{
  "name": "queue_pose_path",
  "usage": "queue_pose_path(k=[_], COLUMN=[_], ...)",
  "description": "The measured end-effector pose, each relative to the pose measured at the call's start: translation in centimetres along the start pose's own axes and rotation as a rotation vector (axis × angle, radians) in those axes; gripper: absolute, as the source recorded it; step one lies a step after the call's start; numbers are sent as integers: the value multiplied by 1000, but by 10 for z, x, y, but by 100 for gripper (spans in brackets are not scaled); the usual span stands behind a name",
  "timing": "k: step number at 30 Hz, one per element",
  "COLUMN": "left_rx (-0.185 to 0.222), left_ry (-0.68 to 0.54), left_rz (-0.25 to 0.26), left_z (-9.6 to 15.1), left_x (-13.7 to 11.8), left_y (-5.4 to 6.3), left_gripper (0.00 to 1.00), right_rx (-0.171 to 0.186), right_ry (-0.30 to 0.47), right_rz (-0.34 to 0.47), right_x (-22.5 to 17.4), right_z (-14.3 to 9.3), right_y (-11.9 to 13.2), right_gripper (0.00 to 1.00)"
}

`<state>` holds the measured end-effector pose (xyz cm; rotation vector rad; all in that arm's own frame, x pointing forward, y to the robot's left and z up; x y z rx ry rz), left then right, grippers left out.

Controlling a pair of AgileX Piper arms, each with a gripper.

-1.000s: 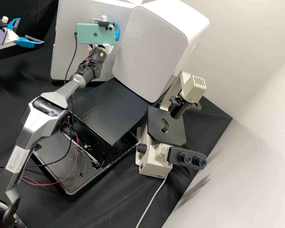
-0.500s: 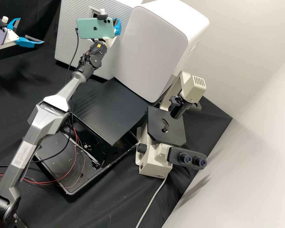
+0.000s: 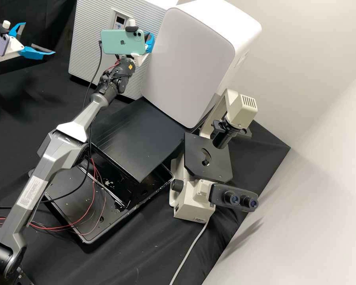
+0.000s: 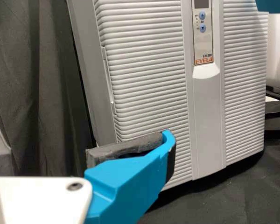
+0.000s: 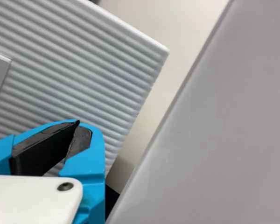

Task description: Close the incubator door

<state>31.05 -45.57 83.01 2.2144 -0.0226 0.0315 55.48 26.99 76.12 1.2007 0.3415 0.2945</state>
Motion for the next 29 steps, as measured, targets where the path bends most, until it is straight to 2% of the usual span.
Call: queue_pose_path(k=[1,4,5,6,7,10,16,20,27,29], left_rx=[0,0,0,0,0,0,0,0,0,0], left_ry=[0,0,0,0,0,0,0,0,0,0], left_rz=[0,0,0,0,0,0,0,0,0,0], left_z=[0,0,0,0,0,0,0,0,0,0], left_x=[0,0,0,0,0,0,0,0,0,0], left_y=[0,0,0,0,0,0,0,0,0,0], left_gripper=[100,100,100,100,100,100,100,100,100,100], right_rx=[-18,-10,-38,-23,-25,-7,18,34,44,64], right_ry=[1,-14,-5,-4,8,42,106,122,156,170], right_rz=[0,0,-1,-25,-31,-26,82,120,151,193], right_x=[0,-4,-7,-10,-15,-34,-79,-112,-173,-193], right_z=[1,3,1,3,1,-4,-16,-20,-13,-7], right_y=[-2,-5,-2,-8,-7,-3,22,31,31,38], right_gripper=[0,0,0,0,0,0,0,0,0,0])
